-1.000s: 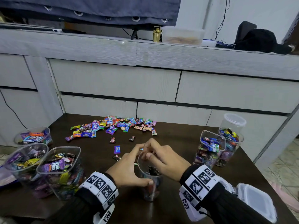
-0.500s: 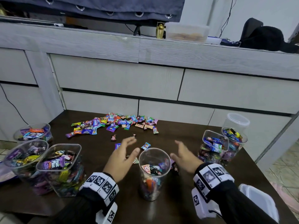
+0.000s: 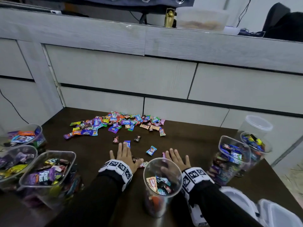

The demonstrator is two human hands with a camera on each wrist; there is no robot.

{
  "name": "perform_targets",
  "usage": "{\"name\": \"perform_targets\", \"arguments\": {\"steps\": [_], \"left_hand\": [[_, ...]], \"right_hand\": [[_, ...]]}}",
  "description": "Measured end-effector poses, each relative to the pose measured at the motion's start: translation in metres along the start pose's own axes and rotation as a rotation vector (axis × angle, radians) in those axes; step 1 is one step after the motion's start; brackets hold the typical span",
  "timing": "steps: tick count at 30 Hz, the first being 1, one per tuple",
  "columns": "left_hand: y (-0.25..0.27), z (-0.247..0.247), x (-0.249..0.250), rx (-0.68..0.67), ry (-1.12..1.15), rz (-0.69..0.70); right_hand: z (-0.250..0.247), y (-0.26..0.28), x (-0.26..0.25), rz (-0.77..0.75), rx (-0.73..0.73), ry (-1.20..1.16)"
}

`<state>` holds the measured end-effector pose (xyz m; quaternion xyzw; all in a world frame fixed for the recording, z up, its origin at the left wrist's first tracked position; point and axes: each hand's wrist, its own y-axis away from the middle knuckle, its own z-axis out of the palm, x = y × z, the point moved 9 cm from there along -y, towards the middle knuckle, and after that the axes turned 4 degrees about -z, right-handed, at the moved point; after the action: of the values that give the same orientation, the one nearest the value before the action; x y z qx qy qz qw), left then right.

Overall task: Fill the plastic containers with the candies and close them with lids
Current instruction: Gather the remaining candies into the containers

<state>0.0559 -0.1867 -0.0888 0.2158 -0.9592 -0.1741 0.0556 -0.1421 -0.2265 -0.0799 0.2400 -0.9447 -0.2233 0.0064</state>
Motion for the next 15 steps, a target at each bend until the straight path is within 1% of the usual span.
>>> {"name": "perform_targets", "arguments": {"steps": [3,5,7,9,12,15], "left_hand": [[-0.022,-0.021,0.003,0.057,0.067,0.039],[-0.038,-0.05,-0.006,0.151,0.159,-0.005],[-0.053,-0.076,-0.024,0.235,0.253,-0.113],[-0.069,-0.09,-0.047,0.271,0.285,-0.253],[-0.091,-0.103,-0.087,0.342,0.31,-0.446],[-0.108,-0.105,-0.117,0.345,0.278,-0.587]], "right_hand": [[-0.014,-0.034,-0.001,-0.015,0.026,-0.022],[-0.03,-0.055,0.003,0.002,0.085,-0.086],[-0.049,-0.076,0.01,0.039,0.152,-0.161],[-0.067,-0.094,0.017,0.073,0.206,-0.217],[-0.086,-0.122,0.027,0.106,0.238,-0.258],[-0.099,-0.147,0.028,0.103,0.264,-0.243]]}}
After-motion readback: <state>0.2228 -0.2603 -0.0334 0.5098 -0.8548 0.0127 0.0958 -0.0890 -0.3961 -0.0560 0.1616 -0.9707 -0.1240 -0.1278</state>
